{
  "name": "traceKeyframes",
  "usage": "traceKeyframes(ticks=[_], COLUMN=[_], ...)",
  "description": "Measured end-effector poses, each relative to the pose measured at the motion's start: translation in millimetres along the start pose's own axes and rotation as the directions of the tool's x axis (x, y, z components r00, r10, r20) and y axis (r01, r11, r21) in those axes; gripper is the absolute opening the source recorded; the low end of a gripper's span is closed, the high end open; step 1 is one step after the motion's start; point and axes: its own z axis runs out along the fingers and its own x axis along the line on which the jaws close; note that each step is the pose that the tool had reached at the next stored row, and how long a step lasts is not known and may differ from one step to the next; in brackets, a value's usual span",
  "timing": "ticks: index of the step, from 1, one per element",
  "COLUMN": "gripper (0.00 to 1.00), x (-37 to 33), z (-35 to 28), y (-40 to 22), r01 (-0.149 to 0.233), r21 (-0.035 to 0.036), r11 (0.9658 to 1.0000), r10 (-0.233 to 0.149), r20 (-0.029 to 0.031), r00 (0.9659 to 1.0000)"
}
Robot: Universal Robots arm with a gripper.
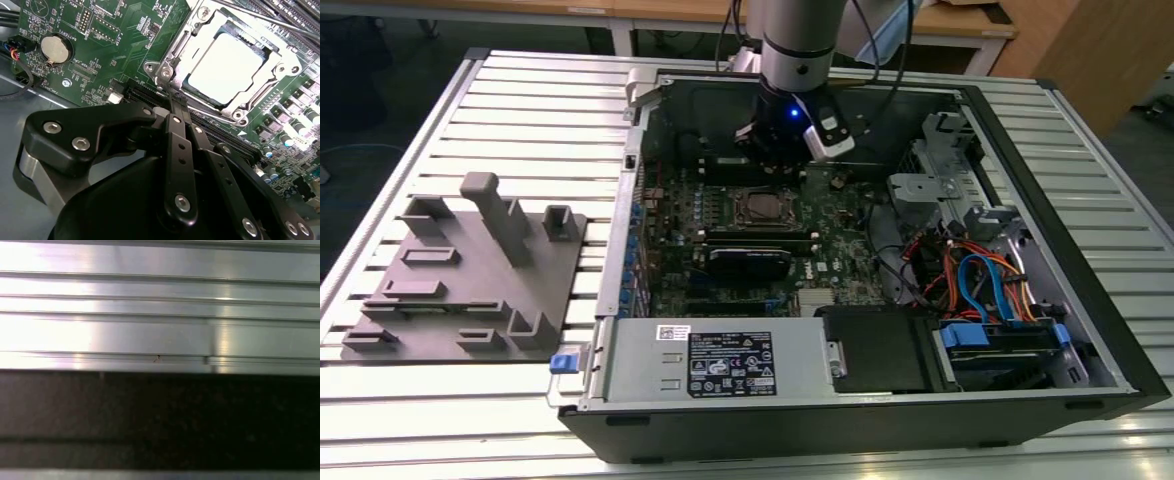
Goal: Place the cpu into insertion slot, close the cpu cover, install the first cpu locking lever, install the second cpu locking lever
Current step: 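Install the first cpu locking lever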
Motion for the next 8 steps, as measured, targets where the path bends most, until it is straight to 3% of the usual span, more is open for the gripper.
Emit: traceKeyframes(ticks=[6,8], gripper=[0.11,0.11], x=[-0.2,-0.4], z=[1.9,2.2], y=[-0.2,-0.3], r01=[0.000,0.000], r21=[0.0007,0.0037], r11=[1.0000,1.0000], r10=[0.000,0.000], r20=[0.0000,-0.0001], r00=[1.0000,1.0000])
